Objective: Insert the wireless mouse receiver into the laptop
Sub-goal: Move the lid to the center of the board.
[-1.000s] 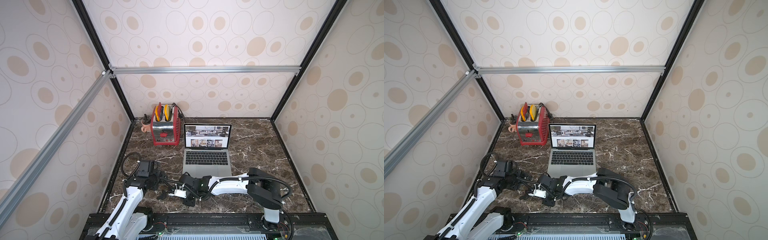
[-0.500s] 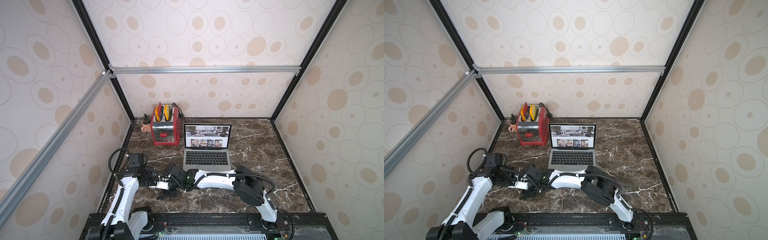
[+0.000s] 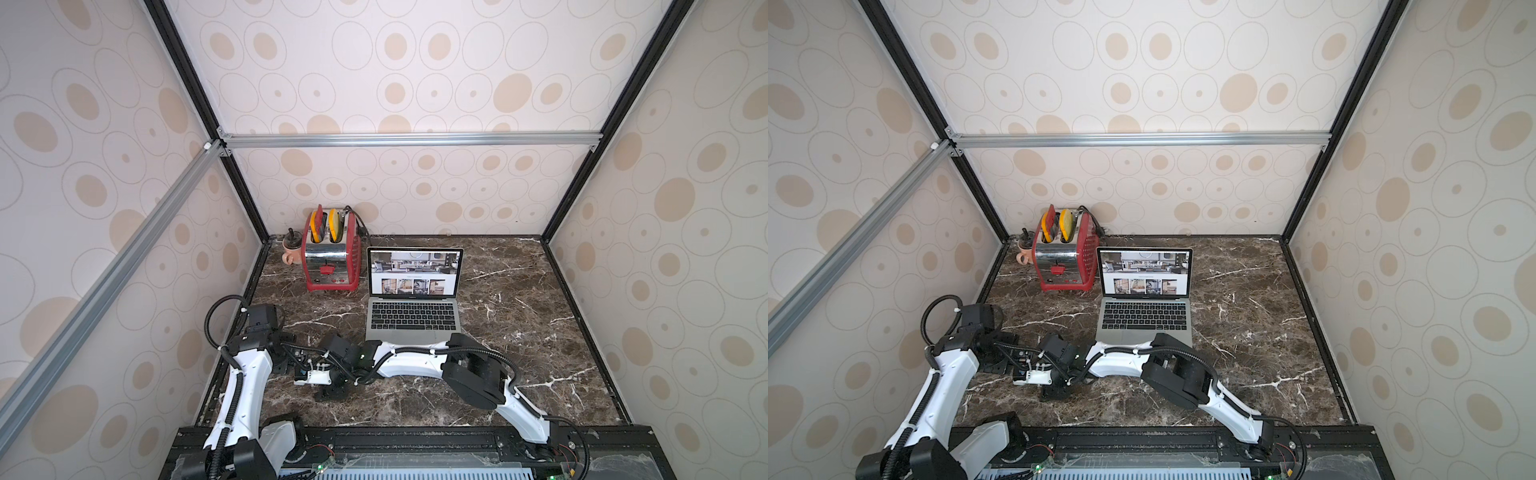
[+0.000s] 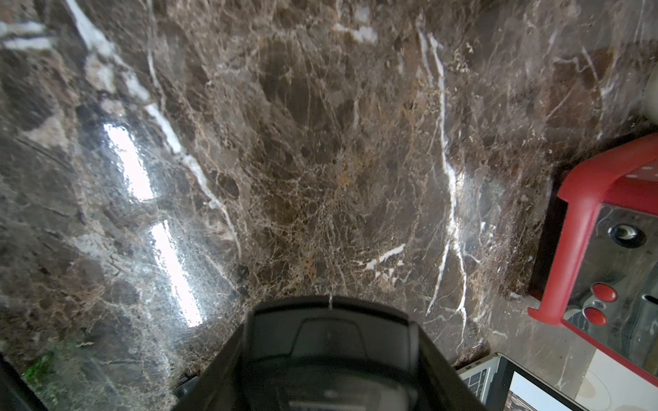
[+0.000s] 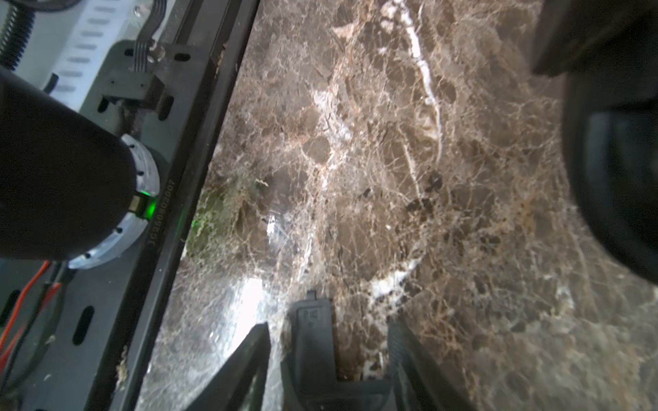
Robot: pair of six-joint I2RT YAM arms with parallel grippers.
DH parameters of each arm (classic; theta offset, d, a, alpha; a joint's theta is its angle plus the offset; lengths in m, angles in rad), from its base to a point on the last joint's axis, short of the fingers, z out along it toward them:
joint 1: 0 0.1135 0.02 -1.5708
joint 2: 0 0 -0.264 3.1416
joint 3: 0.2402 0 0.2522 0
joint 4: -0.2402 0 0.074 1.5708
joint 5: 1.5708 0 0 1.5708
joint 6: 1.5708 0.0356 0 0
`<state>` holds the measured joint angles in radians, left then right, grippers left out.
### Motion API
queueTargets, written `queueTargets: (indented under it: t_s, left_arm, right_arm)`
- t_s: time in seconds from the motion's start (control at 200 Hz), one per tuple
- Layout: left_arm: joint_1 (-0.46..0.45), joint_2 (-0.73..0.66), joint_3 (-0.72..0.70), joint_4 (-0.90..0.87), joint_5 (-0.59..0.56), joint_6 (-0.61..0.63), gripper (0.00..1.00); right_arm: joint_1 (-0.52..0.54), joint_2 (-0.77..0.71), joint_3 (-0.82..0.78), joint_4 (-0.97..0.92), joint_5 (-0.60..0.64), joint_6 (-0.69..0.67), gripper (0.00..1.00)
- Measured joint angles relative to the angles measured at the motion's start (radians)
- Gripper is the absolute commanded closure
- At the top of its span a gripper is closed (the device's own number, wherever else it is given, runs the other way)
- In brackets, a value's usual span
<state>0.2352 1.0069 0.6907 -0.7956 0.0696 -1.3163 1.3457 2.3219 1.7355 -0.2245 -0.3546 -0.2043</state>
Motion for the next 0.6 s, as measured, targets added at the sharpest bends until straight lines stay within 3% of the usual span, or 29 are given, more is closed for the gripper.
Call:
queueTargets:
  t_s: [0.12, 0.376, 0.601]
  left_arm:
    - [0.001, 0.000, 0.000, 0.001, 0.009, 0.007, 1.00]
    - [0.001, 0.003, 0.000, 0.008, 0.032, 0.020, 1.00]
    - [0.001, 0.005, 0.000, 0.021, 0.045, 0.024, 1.00]
  right_arm:
    - [0.015, 0.002, 0.000, -0.046, 0.052, -0.019, 0.47]
    - [0.031, -0.062, -0.084, -0.062, 0.140, -0.011, 0.68]
    - [0.032, -0.167, -0.210, -0.081, 0.235, 0.034, 0.77]
